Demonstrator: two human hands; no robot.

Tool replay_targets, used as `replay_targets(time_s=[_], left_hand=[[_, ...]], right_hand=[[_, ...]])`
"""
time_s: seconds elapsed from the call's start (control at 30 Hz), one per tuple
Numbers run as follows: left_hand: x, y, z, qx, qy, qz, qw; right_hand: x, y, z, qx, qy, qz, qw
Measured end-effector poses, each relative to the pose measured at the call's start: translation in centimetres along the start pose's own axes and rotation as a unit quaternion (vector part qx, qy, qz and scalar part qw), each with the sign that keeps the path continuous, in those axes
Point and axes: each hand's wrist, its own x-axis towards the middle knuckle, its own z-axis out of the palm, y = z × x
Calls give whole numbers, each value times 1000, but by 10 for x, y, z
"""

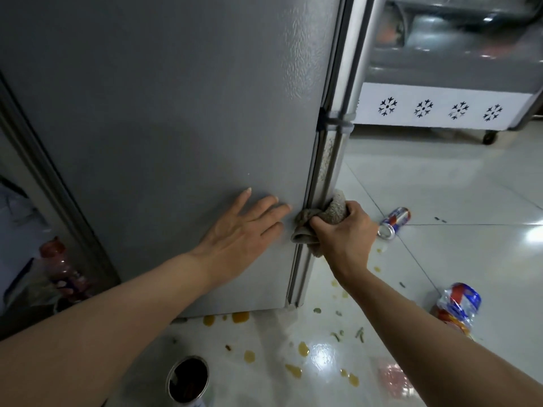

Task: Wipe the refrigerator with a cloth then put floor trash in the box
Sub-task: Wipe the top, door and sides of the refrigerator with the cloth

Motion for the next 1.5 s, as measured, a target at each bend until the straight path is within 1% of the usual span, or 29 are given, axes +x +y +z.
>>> replay_targets(time_s=[0.27,0.43,0.53,0.6,0.73,0.77,0.83,0.9,0.97,1.07,1.17,1.23,1.33,1.43,1.5], left_hand=[[15,-21,-33,8,18,-40,999],[28,-35,-51,10,48,-55,997],[33,-42,-64,21,36,-62,997],[34,-46,-74,35,26,-58,997],[38,-53,-88,53,4,-69,996],[38,-54,-87,42,-1,-68,997],[38,-54,-83,36,1,-82,996],[38,-52,-81,37,1,-87,996],[38,-49,-82,48,13,-82,995],[38,-46,-80,51,40,-85,994],[39,-49,-75,37,82,-79,993],[40,-52,-71,35,99,-79,991],[43,-58,-70,36,120,-78,989],[43,-62,-74,33,127,-78,988],[44,-66,-79,33,118,-82,989]], right_hand=[[20,-39,-18,10,22,-15,1000],[32,-63,-30,8,48,-36,998],[47,-84,-40,7,57,-23,998],[53,-93,-44,7,50,-1,999],[45,-94,-46,33,38,11,999],[41,-93,-46,52,31,15,998],[32,-88,-45,122,-7,20,992],[22,-81,-42,177,-49,-2,983],[16,-71,-38,167,-61,-50,983],[18,-57,-35,94,-21,-124,988],[23,-49,-30,22,12,-170,985],[24,-50,-23,40,17,-189,981],[26,-54,-15,85,26,-190,978],[29,-58,-12,92,53,-173,979],[31,-64,-11,101,74,-160,979]])
